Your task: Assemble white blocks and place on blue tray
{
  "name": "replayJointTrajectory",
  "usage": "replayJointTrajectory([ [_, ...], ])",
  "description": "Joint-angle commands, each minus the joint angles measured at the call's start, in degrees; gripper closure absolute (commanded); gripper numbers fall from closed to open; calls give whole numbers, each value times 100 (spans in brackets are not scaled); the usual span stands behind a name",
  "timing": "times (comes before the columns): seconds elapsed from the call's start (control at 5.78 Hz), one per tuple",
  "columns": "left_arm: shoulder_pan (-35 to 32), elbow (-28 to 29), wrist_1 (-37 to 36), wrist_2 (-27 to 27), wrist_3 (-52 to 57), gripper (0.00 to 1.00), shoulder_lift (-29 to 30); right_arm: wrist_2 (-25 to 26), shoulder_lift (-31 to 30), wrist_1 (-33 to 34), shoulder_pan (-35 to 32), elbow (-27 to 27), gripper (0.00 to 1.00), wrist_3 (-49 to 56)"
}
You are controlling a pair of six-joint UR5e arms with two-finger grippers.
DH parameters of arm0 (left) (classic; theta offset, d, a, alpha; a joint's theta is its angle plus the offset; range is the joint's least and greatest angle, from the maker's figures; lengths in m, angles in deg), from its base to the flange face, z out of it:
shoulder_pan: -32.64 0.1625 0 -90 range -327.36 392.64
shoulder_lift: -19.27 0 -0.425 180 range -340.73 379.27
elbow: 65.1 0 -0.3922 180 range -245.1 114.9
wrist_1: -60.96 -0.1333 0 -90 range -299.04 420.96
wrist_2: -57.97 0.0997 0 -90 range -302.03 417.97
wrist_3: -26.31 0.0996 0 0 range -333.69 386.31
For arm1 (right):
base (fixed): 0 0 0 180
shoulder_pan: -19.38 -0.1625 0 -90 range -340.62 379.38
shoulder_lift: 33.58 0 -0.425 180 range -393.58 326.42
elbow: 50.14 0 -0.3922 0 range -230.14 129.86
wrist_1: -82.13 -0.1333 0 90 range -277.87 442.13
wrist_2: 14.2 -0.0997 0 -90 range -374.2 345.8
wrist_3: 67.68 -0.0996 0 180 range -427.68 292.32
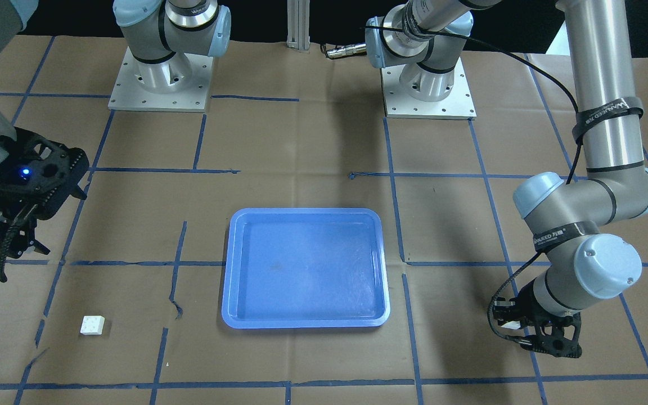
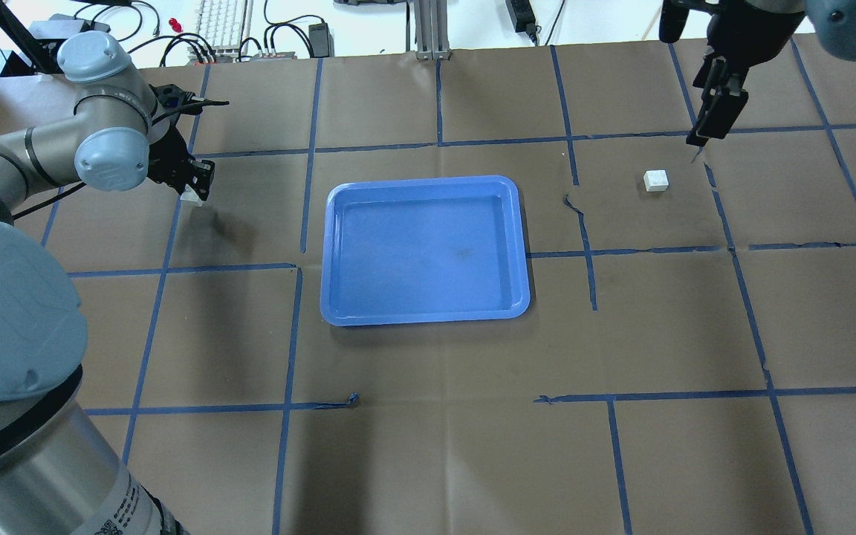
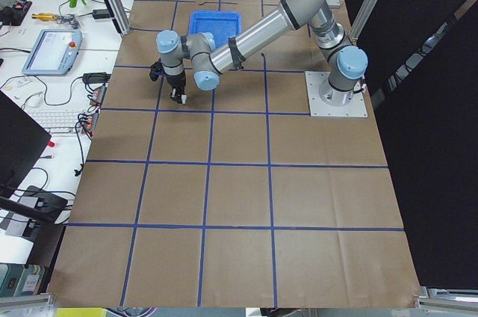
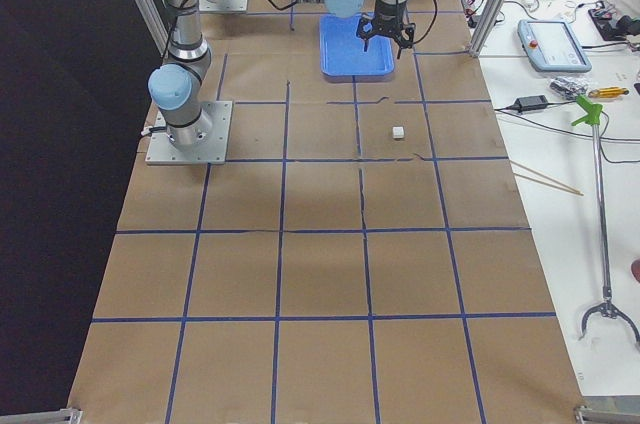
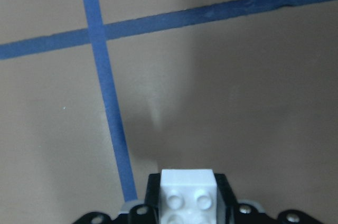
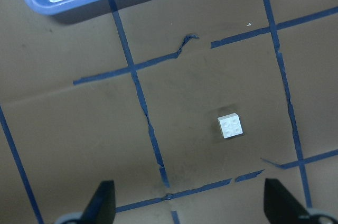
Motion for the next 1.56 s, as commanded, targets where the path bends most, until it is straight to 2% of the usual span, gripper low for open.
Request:
replayJointTrajectory([
  [0.0, -717, -214, 77, -31, 2174, 100, -300, -661, 464, 188, 620, 46, 0, 2132],
  [0.17, -1235, -337, 68, -5, 3029, 98, -501, -891, 781, 215, 858, 55, 0, 2916],
  [0.35, -1719, -399, 60, -92, 3429, 94, -512, -1390, 1045, 216, 1044, 133, 0, 3333],
  [0.52, -2437, -408, 60, -301, 3781, 94, -469, -1543, 1317, 207, 1054, 299, 0, 3668],
  [0.69, -3002, -452, 60, -338, 3915, 90, -538, -2005, 1511, 215, 1063, 309, 0, 3767],
  [1.04, -3480, -1029, -36, -602, 4222, 91, -713, -2464, 1924, 207, 1063, 248, 0, 4194],
  [1.21, -3456, -1154, -81, -602, 4320, 91, -732, -2476, 2083, 215, 1072, 222, 0, 4434],
  [1.38, -3455, -1156, -116, -559, 4294, 88, -645, -2493, 2171, 224, 1185, 222, 0, 4027],
])
